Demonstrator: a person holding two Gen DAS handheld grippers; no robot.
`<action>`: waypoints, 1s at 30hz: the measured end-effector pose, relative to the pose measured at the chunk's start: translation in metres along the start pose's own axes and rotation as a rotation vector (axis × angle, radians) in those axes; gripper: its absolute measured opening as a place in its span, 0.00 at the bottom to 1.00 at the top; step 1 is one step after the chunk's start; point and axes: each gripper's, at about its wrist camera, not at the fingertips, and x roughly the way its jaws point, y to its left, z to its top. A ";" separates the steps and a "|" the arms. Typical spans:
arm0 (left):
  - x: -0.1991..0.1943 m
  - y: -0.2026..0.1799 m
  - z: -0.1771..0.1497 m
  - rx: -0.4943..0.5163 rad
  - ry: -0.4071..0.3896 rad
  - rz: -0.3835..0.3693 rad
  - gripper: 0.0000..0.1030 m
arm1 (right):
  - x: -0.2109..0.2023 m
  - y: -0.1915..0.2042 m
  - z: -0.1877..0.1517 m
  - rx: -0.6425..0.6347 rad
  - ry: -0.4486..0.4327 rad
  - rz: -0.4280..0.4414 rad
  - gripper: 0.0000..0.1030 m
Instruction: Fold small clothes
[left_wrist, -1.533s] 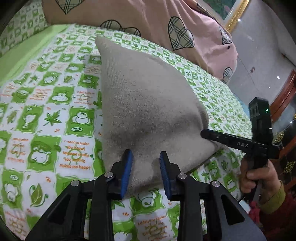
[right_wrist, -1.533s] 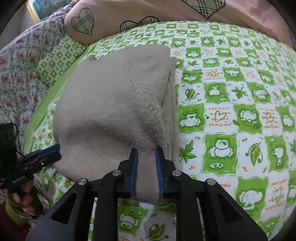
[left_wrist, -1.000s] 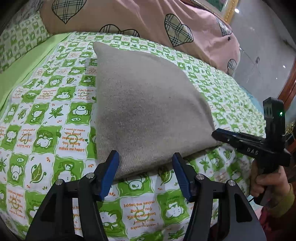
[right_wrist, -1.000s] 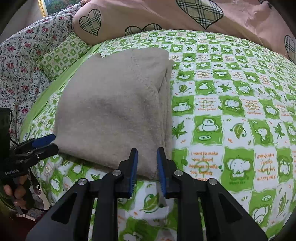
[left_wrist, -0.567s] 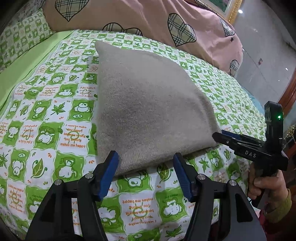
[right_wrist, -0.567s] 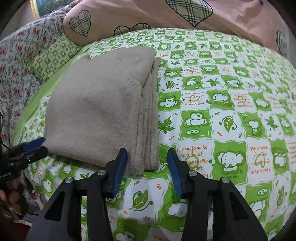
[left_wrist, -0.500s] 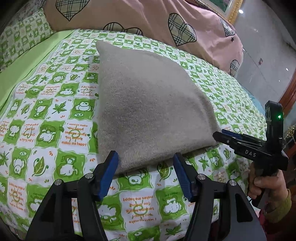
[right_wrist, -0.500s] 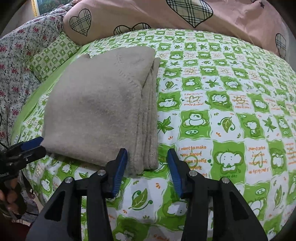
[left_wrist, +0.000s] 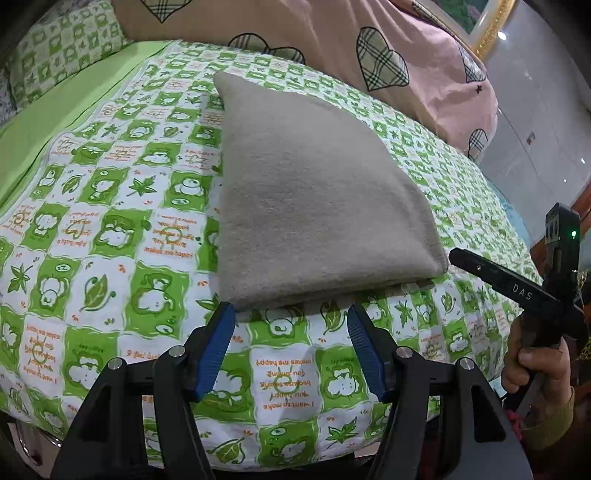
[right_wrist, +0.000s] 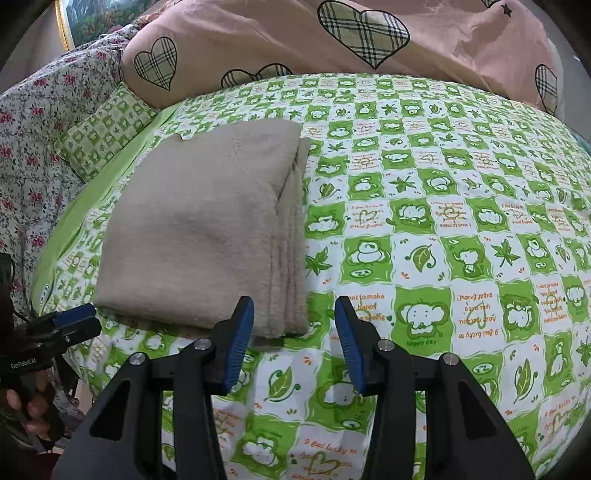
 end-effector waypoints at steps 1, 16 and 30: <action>-0.001 0.002 0.002 -0.009 -0.003 0.003 0.64 | 0.001 0.001 0.001 0.000 0.000 0.003 0.46; 0.012 0.019 0.064 -0.103 -0.040 0.029 0.68 | 0.032 0.002 0.048 0.074 -0.004 0.058 0.46; 0.014 0.015 0.062 -0.083 -0.023 0.091 0.75 | 0.060 0.001 0.080 0.087 0.023 0.048 0.50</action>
